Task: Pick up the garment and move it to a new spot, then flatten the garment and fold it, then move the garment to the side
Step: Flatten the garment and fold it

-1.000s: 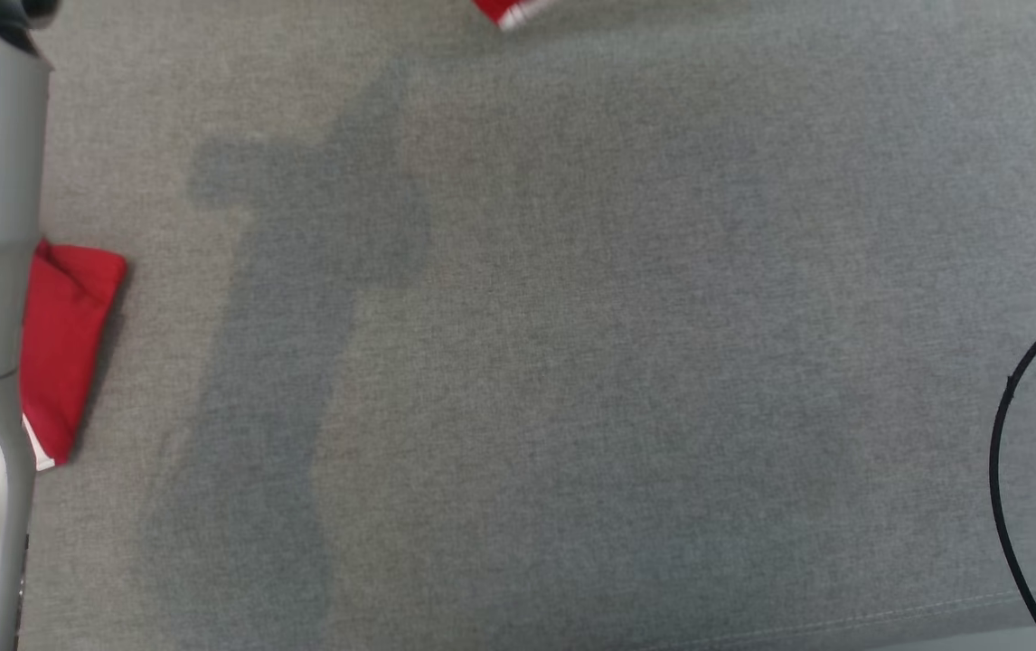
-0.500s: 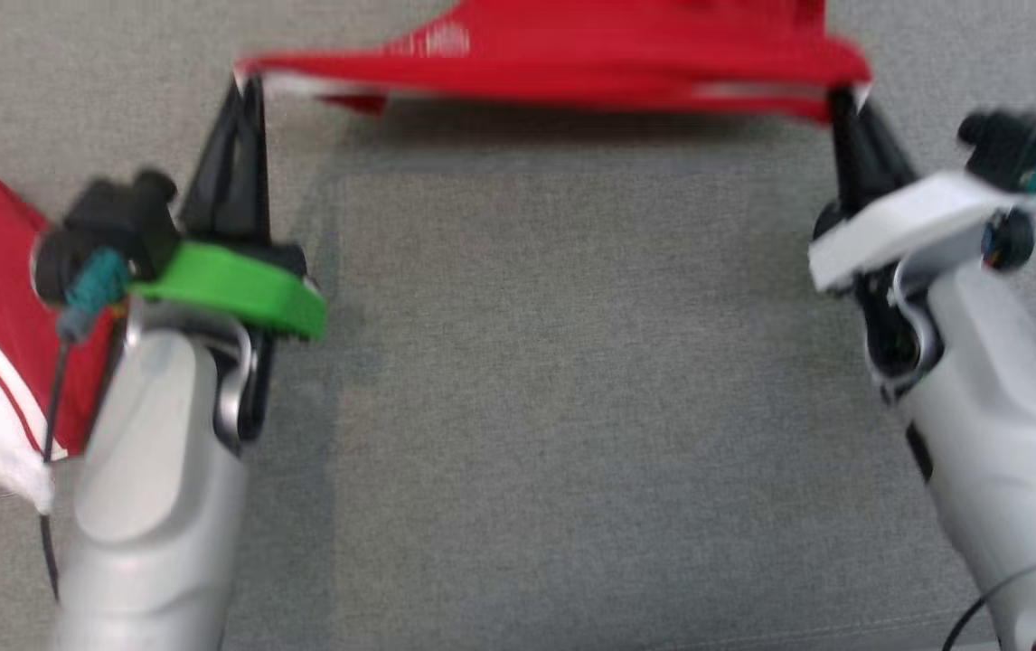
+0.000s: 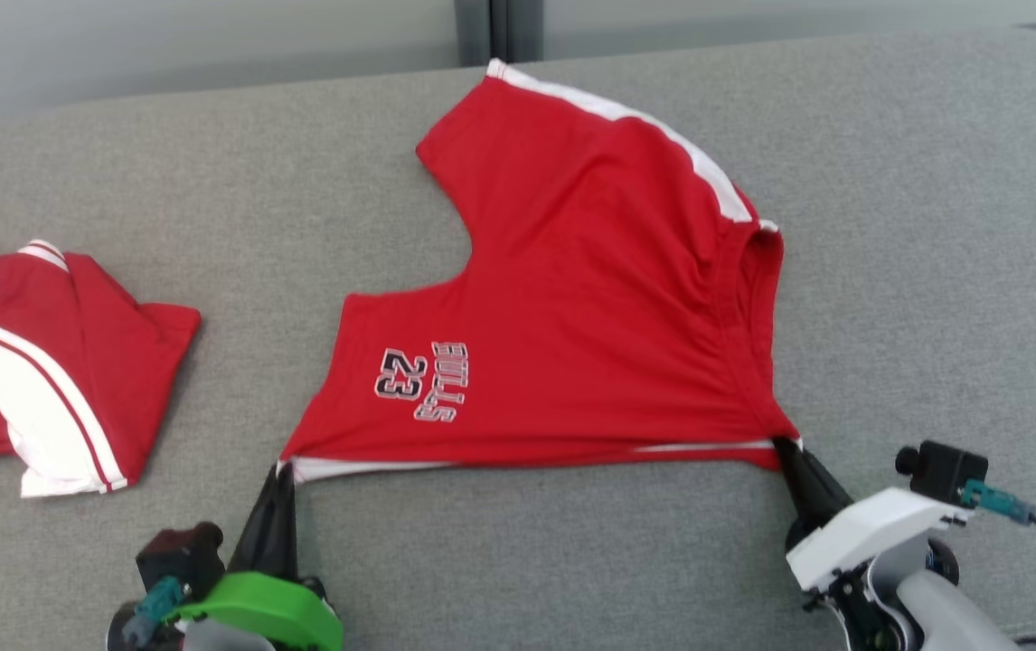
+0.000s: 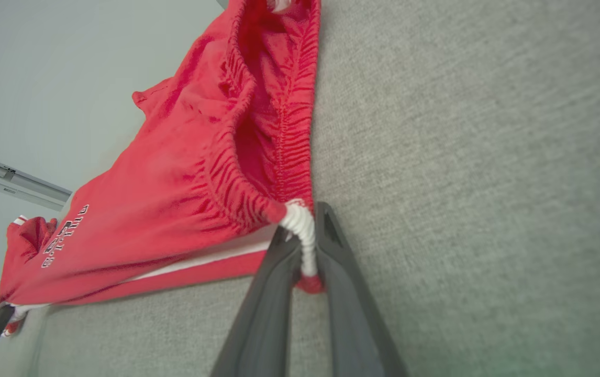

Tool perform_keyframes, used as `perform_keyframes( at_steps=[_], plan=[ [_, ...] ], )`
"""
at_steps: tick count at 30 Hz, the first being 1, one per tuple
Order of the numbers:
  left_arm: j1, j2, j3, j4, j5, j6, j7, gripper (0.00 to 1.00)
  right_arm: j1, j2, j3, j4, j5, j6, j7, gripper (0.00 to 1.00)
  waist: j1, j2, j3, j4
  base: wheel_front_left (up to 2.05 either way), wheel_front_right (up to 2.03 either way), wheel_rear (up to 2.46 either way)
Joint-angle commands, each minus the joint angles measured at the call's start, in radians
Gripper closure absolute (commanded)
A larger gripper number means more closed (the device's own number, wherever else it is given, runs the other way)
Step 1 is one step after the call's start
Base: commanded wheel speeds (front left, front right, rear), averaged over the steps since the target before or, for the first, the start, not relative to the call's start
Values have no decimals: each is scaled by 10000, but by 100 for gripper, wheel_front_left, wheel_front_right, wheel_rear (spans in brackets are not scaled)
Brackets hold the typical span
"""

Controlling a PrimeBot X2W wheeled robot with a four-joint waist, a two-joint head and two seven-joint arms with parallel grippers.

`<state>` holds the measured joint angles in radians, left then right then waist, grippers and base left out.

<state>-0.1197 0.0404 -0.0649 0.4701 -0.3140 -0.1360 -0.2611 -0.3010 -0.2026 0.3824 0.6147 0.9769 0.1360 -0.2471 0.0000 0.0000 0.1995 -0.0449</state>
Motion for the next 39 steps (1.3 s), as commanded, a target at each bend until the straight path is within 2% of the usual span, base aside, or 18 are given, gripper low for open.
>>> perform_keyframes(
  at_steps=[1, 7, 12, 15, 17, 23, 29, 39],
  plan=[
    [460, 203, 165, 4, -117, 119, -61, 100, 582, -305, -24, -8, 301, -97, -98, 100, 0, 0, -869, 7, 0, 0, 0],
    [1648, 200, 61, -213, -375, 121, -60, 100, 1777, -590, 240, -712, 863, -97, -165, 100, 0, 0, -1508, -16, 0, 0, 0],
    [1546, 199, 56, -737, -185, 129, -60, 100, 2121, -706, 230, -1359, 1314, -97, -164, 100, 0, 0, -1366, -138, 0, 0, 0],
    [780, 173, -202, -1035, 125, 106, -60, 100, 1921, -575, 195, -1873, 1893, -75, 56, 100, 0, 0, -938, -207, 0, 0, 0],
    [18, 180, -563, -1191, 543, 88, -58, 100, 1674, -392, 46, -2293, 2718, -62, 550, 100, 0, 0, -530, -251, 0, 0, 0],
    [-2435, 896, -1549, -873, 724, 77, -48, 100, 776, -246, -475, -3252, 4698, -59, 1936, 100, 0, 0, 624, -488, 0, 0, 0],
    [-4978, 1957, -2669, -17, 440, 75, -39, 100, -652, -192, -852, -3357, 5275, -57, 2374, 100, 0, 0, 1750, -828, 0, 0, 0],
    [-8901, 3288, -5826, 1508, -775, 73, 651, 100, -2773, 268, -1136, -2949, 6131, -55, 3136, 100, 0, 0, 3283, -1352, 0, 0, 0]
  ],
)
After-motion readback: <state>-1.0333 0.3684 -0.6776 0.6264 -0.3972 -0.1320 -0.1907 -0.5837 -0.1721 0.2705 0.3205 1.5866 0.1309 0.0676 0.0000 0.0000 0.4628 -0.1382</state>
